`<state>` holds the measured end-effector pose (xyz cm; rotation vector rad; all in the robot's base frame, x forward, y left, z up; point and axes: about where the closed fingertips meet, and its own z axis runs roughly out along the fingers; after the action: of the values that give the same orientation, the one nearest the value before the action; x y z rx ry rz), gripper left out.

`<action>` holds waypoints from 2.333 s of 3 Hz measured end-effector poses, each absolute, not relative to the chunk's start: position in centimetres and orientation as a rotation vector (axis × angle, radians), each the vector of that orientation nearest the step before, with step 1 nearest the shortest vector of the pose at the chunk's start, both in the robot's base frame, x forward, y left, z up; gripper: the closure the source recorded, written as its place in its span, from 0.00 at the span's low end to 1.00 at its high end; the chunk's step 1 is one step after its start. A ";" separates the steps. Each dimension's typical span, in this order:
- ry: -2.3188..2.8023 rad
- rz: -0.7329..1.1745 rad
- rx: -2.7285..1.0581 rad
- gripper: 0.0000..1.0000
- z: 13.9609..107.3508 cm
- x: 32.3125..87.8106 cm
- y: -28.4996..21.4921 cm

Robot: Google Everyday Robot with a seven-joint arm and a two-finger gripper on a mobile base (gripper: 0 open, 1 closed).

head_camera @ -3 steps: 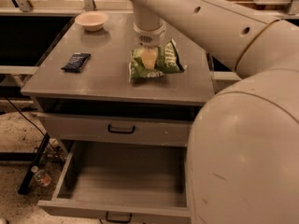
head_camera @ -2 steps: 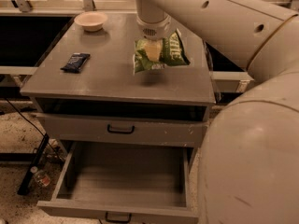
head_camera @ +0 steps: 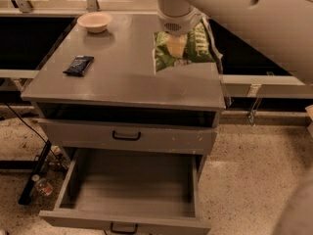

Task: Place green jalapeno chip bag into middle drawer

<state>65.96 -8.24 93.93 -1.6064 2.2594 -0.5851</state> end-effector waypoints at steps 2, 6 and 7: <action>2.222 -0.768 -1.381 1.00 98.8 58.1 -15.5; 2.129 -0.681 -1.463 1.00 98.1 53.4 -12.3; 2.127 -0.675 -1.524 1.00 95.8 50.5 -11.2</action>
Offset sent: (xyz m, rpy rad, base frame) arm -0.1240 -0.1088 0.0718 -0.0462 -0.2698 -0.1710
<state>50.55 -11.23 95.77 -1.5245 2.1273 -0.6754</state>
